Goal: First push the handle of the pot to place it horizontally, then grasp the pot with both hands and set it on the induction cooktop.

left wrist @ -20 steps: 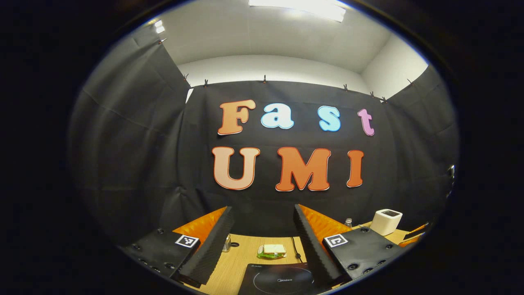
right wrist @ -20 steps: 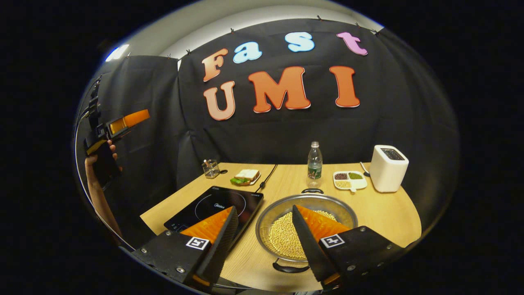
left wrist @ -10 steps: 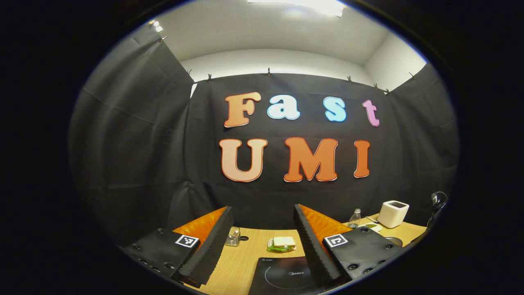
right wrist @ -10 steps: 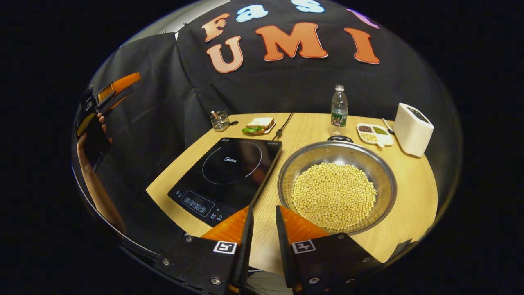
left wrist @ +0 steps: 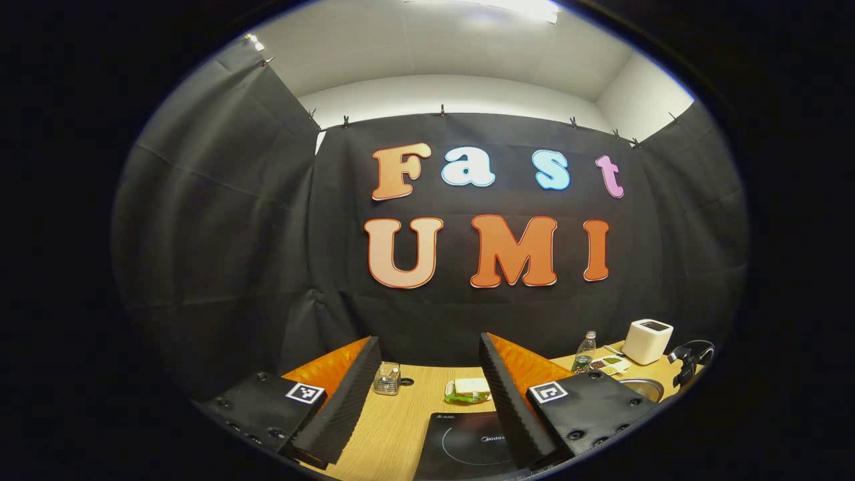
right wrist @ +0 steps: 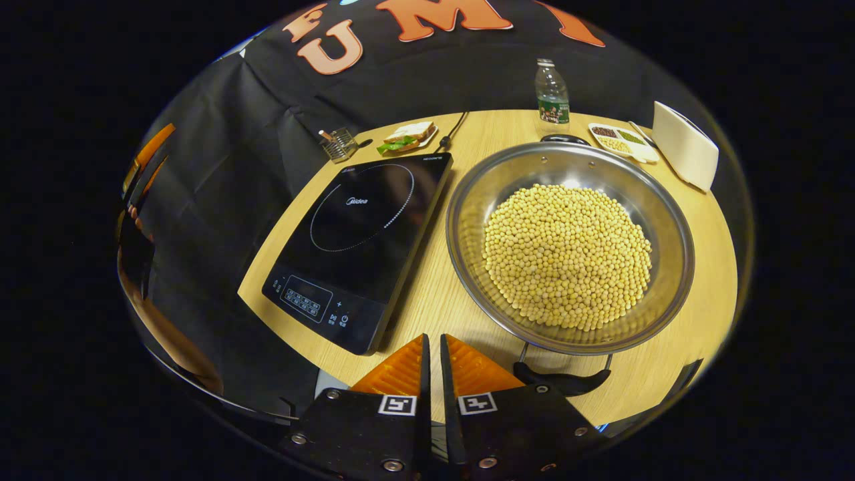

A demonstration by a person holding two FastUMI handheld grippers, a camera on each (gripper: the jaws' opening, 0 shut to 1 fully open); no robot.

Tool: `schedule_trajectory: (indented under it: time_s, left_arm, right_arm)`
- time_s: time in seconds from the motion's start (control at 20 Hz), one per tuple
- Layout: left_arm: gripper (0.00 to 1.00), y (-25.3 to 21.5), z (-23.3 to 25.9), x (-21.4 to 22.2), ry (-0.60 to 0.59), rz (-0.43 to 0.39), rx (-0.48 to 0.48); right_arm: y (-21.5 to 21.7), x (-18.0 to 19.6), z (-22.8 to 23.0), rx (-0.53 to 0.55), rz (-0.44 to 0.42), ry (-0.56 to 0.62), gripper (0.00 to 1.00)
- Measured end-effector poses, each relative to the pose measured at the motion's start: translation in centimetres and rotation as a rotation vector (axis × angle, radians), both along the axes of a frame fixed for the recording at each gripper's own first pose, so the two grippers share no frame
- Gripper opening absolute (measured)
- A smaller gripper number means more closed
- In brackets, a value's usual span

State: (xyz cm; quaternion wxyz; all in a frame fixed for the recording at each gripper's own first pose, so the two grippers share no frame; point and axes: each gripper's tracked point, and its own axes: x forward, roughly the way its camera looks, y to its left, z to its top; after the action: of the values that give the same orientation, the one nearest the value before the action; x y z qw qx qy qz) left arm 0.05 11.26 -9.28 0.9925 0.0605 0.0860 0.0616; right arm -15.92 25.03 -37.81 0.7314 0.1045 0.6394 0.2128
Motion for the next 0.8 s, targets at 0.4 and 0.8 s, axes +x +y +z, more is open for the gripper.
schedule_trajectory:
  time_s: [0.4,0.8]
  left_arm:
    - [0.97,0.5,-1.1,-0.1,0.025,0.011,-0.005]
    - [0.96,0.1,-1.4,0.1,0.034,0.005,0.008]
  right_arm:
    - [-1.9,-0.6,-2.4,-0.066,-0.065,0.064,0.08]
    - [-4.3,-0.4,-2.5,-0.089,-0.144,0.060,0.00]
